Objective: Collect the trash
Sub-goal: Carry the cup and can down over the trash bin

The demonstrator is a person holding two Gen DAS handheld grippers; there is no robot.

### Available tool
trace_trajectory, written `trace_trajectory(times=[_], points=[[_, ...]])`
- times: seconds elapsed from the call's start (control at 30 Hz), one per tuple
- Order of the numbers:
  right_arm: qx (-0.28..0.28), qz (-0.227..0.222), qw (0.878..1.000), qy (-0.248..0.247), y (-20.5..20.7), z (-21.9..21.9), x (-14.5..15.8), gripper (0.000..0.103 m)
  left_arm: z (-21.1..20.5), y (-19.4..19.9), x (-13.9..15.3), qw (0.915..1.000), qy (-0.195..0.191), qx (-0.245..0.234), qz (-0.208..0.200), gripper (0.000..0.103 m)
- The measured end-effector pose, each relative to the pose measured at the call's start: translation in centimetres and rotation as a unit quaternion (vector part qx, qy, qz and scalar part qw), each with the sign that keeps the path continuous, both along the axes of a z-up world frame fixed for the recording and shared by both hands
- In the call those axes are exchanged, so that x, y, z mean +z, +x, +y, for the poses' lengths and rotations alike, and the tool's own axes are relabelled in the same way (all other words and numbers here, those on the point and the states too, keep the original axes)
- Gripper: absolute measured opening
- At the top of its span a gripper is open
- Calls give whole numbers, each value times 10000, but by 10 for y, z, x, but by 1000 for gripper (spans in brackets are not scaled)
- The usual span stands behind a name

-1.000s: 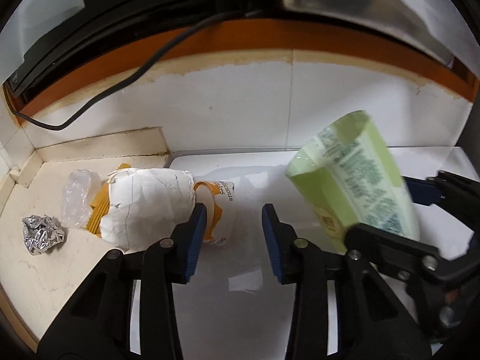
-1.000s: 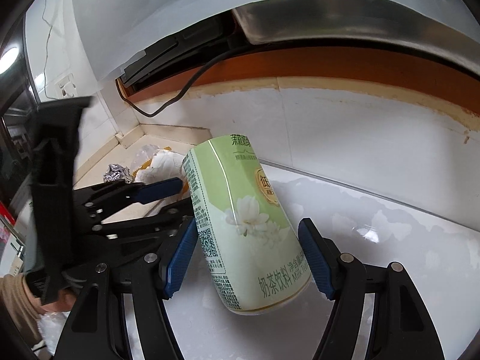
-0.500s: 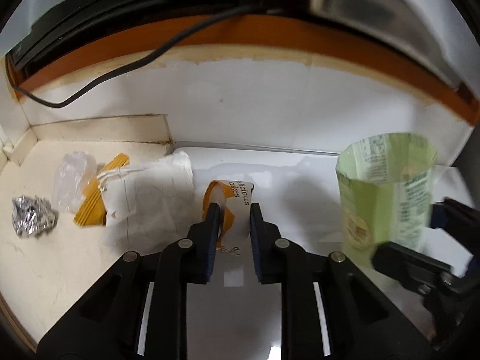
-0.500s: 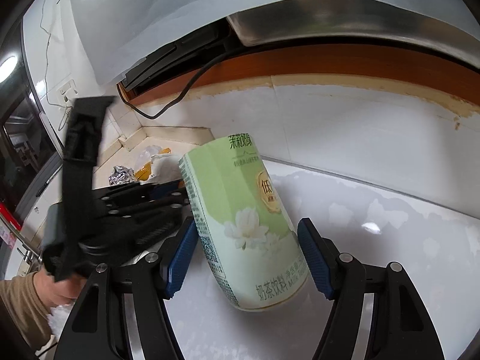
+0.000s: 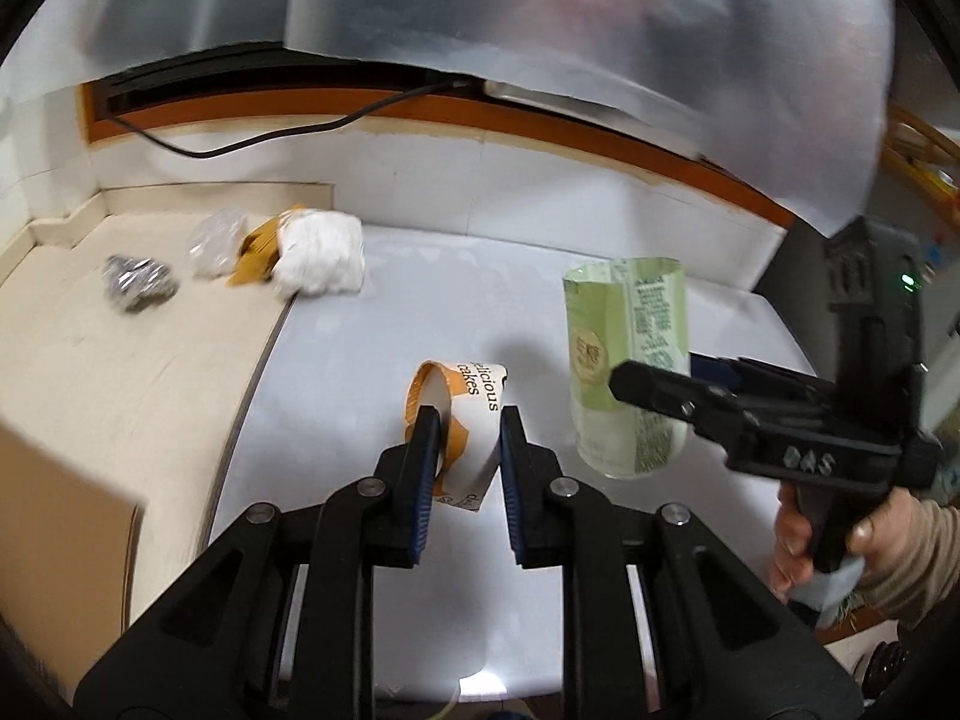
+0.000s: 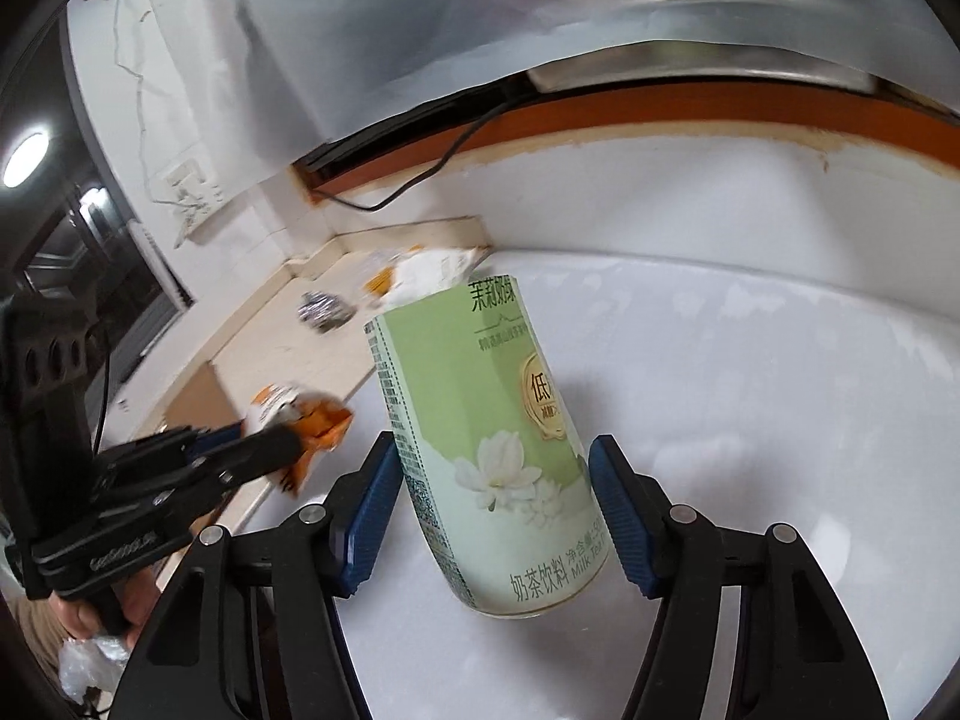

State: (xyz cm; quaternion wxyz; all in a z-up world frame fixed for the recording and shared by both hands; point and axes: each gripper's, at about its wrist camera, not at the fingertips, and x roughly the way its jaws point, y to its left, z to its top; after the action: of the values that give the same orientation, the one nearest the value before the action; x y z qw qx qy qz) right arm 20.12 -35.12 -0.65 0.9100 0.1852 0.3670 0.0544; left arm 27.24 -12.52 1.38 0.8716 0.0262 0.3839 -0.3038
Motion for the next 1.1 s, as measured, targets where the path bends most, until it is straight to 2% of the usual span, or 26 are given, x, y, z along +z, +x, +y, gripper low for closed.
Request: trace_trajectory(times=[0.13,0.3,0.57,0.67,0.83,0.93,1.1], points=[[164,-33,9997,174,-43,28,1,63,30,-57,4,9997,120,172,-113,17],[501,-164,9983,248,-101,70,0,63,67,-116,-11,9978,328,552,-144,17],[1092,-281,9935,128,-171,145,-23,63,116,-185,-53,9917,121,1282,12,17],[1320,-163,9911,-35,-184,171,-44,63,130,-199,-76,9887,89,1492,145,17],[1646,386,9852,-284,-183,206,-102,63,145,-210,-123,9828,243,1743,565,17],[1872,810,9781,-409,-182,221,-142,63,151,-212,-152,9792,315,1815,852,17],[1866,1610,9685,-349,-167,230,-210,63,156,-207,-196,9739,438,1827,1273,17]])
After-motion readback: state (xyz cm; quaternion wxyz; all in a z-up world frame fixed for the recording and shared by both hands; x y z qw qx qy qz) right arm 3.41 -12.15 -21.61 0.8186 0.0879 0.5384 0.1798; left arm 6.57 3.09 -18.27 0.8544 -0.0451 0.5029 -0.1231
